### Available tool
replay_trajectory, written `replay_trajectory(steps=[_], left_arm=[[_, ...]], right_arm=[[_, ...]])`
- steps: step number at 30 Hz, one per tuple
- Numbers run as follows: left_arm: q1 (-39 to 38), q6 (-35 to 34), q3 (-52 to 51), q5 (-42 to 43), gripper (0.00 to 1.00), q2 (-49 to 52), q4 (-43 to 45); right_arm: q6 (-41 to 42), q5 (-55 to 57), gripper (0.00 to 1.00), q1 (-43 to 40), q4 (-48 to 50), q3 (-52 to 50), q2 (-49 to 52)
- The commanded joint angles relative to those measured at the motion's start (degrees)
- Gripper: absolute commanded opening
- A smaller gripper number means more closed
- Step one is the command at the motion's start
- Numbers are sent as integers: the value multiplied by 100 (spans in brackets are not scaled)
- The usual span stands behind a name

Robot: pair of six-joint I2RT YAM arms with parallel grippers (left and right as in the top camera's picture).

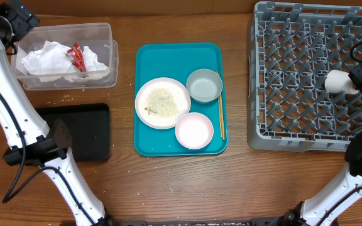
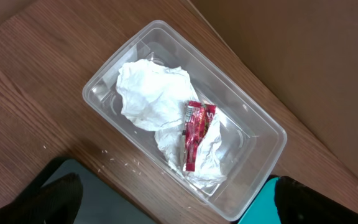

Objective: Sort waste into correct bins and load items into the dishwasher
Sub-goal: 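Open the right gripper and lift it away from the cup, then move the right gripper to the small white bowl on the tray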

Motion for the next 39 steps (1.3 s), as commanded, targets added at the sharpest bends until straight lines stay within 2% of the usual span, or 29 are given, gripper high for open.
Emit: replay_trajectory(steps=[1, 7, 19, 25, 29, 30, 31, 35, 36, 39], left_arm=[[22, 129, 11, -39, 100, -17, -9], [22, 129, 11, -37, 100, -17, -9], [22, 129, 11, -39, 100, -17, -9], [22, 129, 11, -39, 100, -17, -9], [22, 129, 11, -39, 100, -17, -9], [22, 129, 11, -39, 100, -17, -9], [22, 129, 11, -39, 100, -17, -9], [22, 129, 11, -39, 100, -17, -9], [22, 129, 11, -37, 100, -17, -9], [22, 129, 11, -39, 100, -17, -9]], right_arm=[[-269, -424, 4, 70, 94, 20, -37], [-393, -820, 4, 251, 179, 15, -37], [-337, -793, 4, 787, 629, -345, -24], [-328, -800, 4, 833, 286, 48, -435], [-501, -1226, 9, 1023, 197, 151, -909], [-671, -1497, 12, 1126, 197, 151, -1021], [-901, -1910, 25, 1351, 199, 151, -1143], [-1368, -2363, 61, 2083, 262, 146, -1174], [-1488, -2354, 68, 2380, 332, 136, -1150], [-1620, -2275, 81, 3073, 577, 125, -1071]])
